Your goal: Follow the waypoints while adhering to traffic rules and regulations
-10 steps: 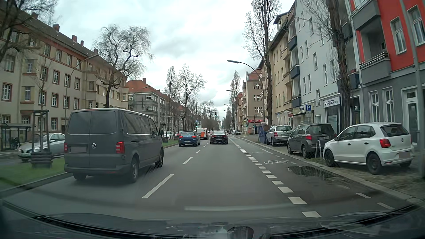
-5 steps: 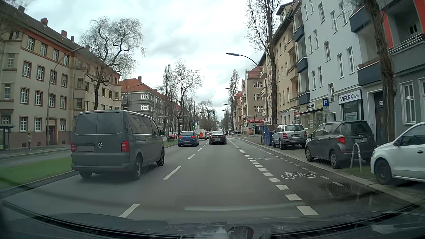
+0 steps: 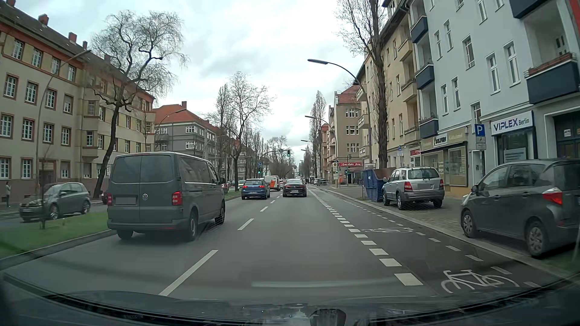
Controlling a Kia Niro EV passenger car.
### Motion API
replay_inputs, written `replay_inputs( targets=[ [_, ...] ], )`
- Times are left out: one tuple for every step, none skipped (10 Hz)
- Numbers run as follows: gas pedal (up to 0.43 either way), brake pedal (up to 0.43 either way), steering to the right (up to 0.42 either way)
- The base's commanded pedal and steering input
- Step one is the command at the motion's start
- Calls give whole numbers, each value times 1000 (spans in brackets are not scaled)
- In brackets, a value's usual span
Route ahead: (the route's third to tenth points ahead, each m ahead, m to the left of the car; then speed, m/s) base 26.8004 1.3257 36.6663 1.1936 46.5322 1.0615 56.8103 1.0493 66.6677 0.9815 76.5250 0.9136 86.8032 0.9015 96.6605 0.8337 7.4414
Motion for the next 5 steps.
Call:
replay_inputs(
  targets=[
    [240,12,6],
    [240,12,6],
    [240,12,6],
    [240,12,6],
    [240,18,5]
  ],
)
